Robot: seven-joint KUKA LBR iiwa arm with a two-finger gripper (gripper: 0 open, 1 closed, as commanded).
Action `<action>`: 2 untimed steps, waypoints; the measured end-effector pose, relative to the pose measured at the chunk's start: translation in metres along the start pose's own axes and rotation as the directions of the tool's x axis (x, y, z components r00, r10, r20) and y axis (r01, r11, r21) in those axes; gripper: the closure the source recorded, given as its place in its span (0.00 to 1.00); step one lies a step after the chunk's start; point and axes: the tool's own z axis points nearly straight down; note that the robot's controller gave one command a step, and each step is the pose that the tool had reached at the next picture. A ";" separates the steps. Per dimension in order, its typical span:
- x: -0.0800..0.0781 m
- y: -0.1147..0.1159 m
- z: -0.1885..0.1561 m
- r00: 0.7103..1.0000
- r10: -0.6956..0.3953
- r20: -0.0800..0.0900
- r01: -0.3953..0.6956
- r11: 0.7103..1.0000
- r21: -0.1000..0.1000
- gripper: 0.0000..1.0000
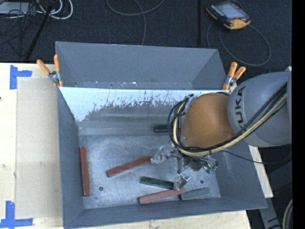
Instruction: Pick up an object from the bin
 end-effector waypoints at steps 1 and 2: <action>-0.028 0.049 -0.005 0.985 -0.171 -0.005 0.171 0.985 -0.003 0.00; 0.003 0.042 0.013 1.000 0.011 0.012 -0.011 1.000 0.002 1.00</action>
Offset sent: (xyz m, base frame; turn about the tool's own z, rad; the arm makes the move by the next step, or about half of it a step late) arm -0.0316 0.0302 -0.0202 0.0105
